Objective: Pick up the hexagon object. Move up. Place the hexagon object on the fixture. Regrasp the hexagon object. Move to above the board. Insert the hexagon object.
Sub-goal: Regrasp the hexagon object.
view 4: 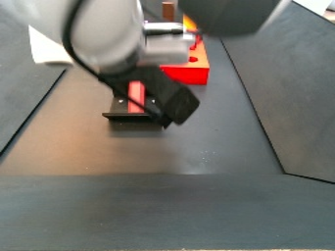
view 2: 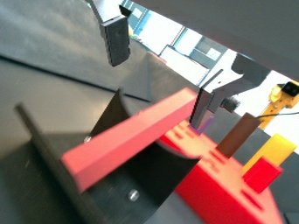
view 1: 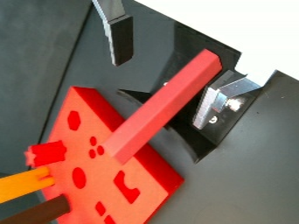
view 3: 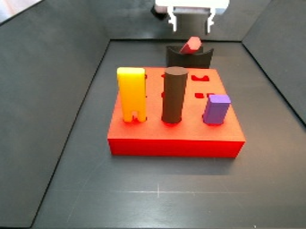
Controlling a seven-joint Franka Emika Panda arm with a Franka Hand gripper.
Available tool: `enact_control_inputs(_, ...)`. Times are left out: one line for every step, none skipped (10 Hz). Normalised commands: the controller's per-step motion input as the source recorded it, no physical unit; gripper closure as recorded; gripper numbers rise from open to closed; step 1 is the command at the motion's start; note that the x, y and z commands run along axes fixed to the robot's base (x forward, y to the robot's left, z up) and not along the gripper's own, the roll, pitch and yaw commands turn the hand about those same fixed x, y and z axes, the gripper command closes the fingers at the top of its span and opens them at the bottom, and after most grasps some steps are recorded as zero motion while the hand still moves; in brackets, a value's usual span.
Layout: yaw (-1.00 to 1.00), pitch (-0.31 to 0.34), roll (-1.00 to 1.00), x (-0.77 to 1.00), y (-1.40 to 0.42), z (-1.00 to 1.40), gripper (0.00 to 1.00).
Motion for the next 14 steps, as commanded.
enact_control_inputs(-0.03, 0.058, 0.05, -0.03, 0.0, 0.53, 0.0)
enact_control_inputs(-0.03, 0.053, 0.05, -0.03, 0.0, 0.29, 0.0)
enact_control_inputs(0.01, 0.056, 1.0, 0.01, -1.0, 0.91, 0.0)
enact_control_inputs(0.01, 0.055, 1.0, 0.01, -1.0, 0.86, 0.0)
enact_control_inputs(0.01, 0.047, 1.0, -0.01, -1.0, 0.83, 0.0)
enact_control_inputs(0.01, 0.036, 1.0, -0.04, -1.0, 0.78, 0.0)
enact_control_inputs(0.01, 0.031, 1.0, -0.06, -1.0, 0.72, 0.0)
enact_control_inputs(0.01, 0.027, 1.0, -0.06, -1.0, 0.61, 0.0)
enact_control_inputs(0.01, 0.025, 1.0, -0.07, -1.0, 0.54, 0.0)
enact_control_inputs(0.01, 0.02, 1.0, -0.06, -0.81, 0.29, 0.0)
enact_control_inputs(0.01, 0.017, 1.0, -0.05, -0.62, 0.18, 0.0)
enact_control_inputs(0.01, 0.012, 1.0, -0.04, -0.34, 0.08, 0.0)
enact_control_inputs(0.01, 0.008, 1.0, -0.04, -0.2, 0.05, 0.0)
enact_control_inputs(0.01, 0.002, 1.0, -0.04, -0.02, 0.03, 0.0)
